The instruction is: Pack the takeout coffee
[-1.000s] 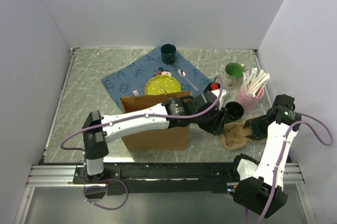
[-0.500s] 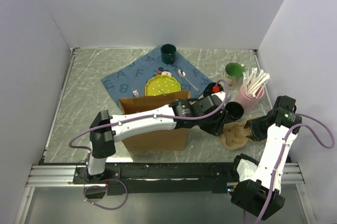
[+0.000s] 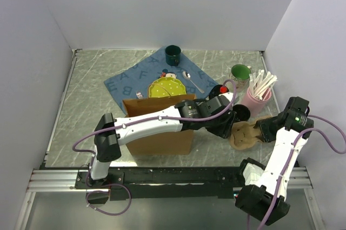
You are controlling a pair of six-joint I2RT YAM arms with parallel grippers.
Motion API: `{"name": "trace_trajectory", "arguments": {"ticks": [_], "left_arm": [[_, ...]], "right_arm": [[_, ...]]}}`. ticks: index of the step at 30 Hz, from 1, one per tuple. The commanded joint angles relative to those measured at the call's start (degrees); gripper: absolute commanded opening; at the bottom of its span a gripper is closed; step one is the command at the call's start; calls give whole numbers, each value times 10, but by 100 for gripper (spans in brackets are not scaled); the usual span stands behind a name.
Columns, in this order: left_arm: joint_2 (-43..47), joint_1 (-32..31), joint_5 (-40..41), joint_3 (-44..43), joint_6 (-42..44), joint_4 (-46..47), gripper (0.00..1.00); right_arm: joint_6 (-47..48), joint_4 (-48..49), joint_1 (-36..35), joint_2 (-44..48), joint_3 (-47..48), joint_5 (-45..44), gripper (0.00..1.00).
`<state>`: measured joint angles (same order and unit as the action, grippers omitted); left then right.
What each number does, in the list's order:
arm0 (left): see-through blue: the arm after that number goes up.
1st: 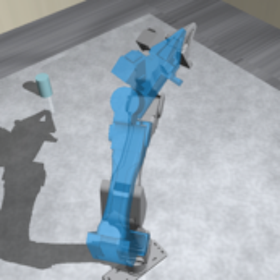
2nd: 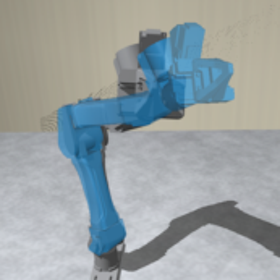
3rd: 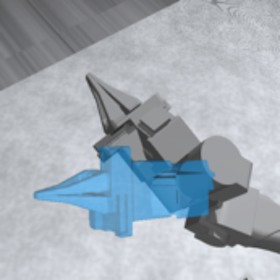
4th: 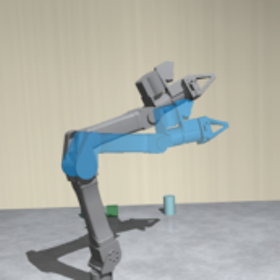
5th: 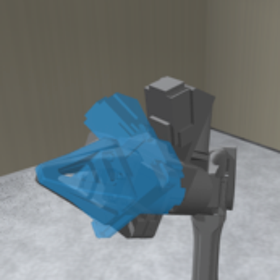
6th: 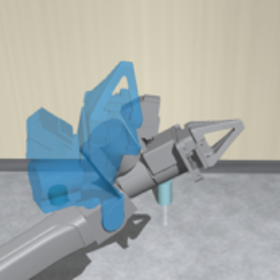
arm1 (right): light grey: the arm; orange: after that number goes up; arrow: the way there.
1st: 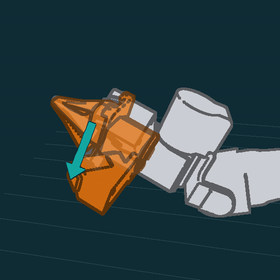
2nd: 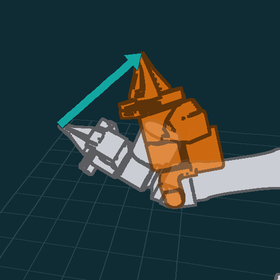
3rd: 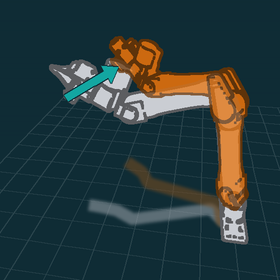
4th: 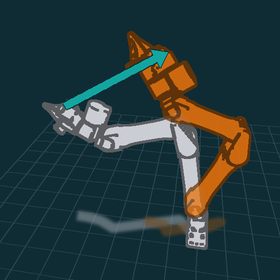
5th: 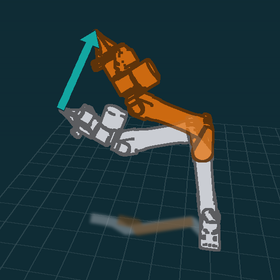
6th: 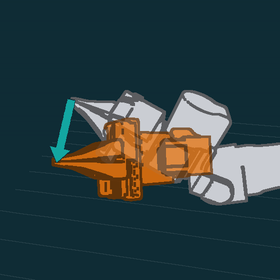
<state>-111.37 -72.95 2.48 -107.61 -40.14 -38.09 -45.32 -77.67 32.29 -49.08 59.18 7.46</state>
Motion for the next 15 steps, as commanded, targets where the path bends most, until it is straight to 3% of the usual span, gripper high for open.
{"name": "trace_trajectory", "arguments": {"ticks": [1, 15], "left_arm": [[3, 7, -20, -6, -16, 6, 52], [-2, 15, -19, -1, -5, 6, 51]], "right_arm": [[-1, -56, 8, 7, 19, 13, 38], [-2, -53, 20, -10, 44, 20, 38]]}}
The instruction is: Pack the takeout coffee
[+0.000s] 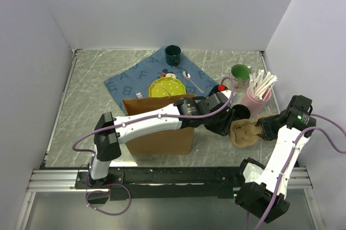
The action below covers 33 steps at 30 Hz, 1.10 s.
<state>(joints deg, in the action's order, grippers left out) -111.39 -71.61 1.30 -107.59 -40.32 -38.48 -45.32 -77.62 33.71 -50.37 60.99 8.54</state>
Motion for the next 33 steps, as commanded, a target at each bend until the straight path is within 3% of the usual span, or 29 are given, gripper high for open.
{"name": "trace_trajectory", "arguments": {"ticks": [1, 33], "left_arm": [[-3, 3, -7, -3, -3, 9, 51], [-48, 4, 47, -10, -3, -12, 50]], "right_arm": [[-2, -53, 7, 3, 24, 11, 38], [14, -63, 7, 10, 13, 39, 37]]}}
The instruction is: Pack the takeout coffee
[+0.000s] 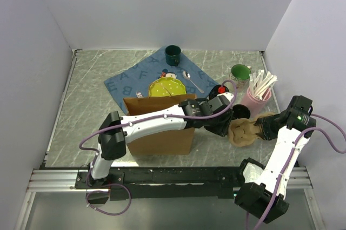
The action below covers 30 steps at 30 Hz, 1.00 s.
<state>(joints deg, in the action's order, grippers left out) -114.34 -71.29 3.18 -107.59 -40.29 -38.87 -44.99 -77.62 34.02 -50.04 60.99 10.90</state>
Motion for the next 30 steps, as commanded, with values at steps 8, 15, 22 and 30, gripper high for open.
{"name": "trace_trajectory", "arguments": {"ticks": [8, 15, 22, 30], "left_arm": [[-29, 1, 48, -11, 6, -25, 50], [-27, 9, 39, -51, 11, -63, 51], [61, 24, -84, 55, 21, 63, 57], [52, 37, -105, 55, 14, 56, 54]], "right_arm": [[18, -69, 4, 6, 11, 11, 37], [23, -68, 4, -1, 9, 7, 36], [23, -60, 6, -20, 27, 24, 36], [29, -62, 10, -27, 36, 38, 36]]}}
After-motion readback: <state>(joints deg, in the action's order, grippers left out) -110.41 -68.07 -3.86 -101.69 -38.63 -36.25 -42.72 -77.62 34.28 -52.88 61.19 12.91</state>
